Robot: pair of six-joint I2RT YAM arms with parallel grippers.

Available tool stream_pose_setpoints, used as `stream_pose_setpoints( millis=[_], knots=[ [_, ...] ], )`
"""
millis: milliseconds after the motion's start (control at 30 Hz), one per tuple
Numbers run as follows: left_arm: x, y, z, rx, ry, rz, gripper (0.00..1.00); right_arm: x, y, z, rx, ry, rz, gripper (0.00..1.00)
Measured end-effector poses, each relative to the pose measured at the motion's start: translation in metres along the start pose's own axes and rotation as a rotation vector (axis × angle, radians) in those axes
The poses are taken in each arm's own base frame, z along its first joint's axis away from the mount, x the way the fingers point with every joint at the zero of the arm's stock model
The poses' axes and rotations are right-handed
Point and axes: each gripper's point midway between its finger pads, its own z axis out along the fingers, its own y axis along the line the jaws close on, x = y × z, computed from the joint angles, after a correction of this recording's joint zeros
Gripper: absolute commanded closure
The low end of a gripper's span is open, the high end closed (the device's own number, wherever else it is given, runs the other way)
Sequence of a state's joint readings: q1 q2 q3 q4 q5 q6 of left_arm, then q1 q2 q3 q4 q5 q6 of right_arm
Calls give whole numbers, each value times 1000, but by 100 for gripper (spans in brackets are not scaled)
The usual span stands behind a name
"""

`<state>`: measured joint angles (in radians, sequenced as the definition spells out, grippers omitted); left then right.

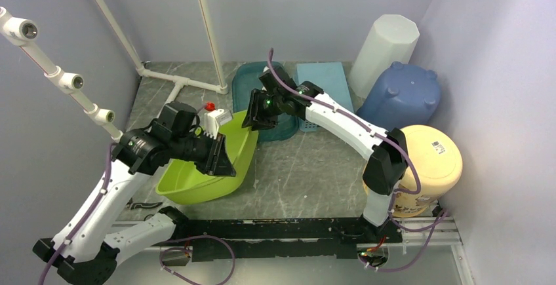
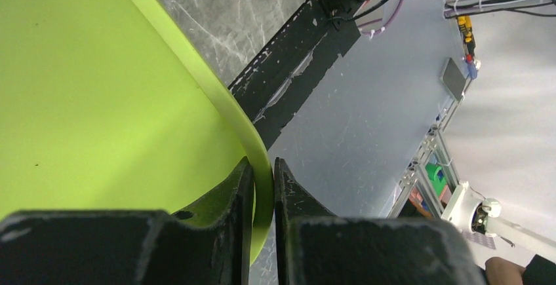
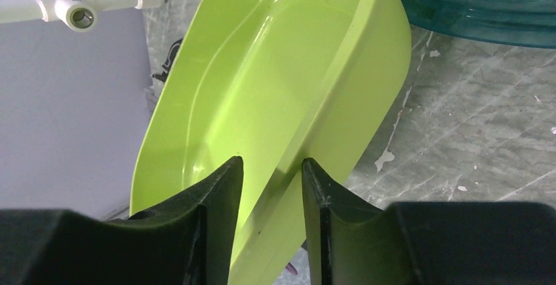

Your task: Turn the large container upside down

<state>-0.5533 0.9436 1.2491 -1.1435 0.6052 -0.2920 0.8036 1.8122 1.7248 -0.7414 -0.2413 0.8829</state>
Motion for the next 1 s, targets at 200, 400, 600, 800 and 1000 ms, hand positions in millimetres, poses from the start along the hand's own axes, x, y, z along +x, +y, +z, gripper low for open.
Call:
stream_pose_setpoints(
  millis=[200, 400, 600, 800, 1000],
  knots=[
    [6, -2, 7, -3, 45, 23, 97, 3, -5, 4, 5, 11, 12, 81],
    [17, -1, 21, -28, 117, 46, 95, 15, -16, 17, 8, 47, 74, 97],
    [23, 3, 29, -75, 145, 80, 64, 18, -22, 23, -7, 52, 108, 100],
    [22, -3, 31, -59, 137, 95, 38, 16, -18, 20, -56, 14, 113, 100],
    [20, -3, 29, -62, 118, 97, 30, 21, -12, 11, -89, 8, 106, 100]
  ],
)
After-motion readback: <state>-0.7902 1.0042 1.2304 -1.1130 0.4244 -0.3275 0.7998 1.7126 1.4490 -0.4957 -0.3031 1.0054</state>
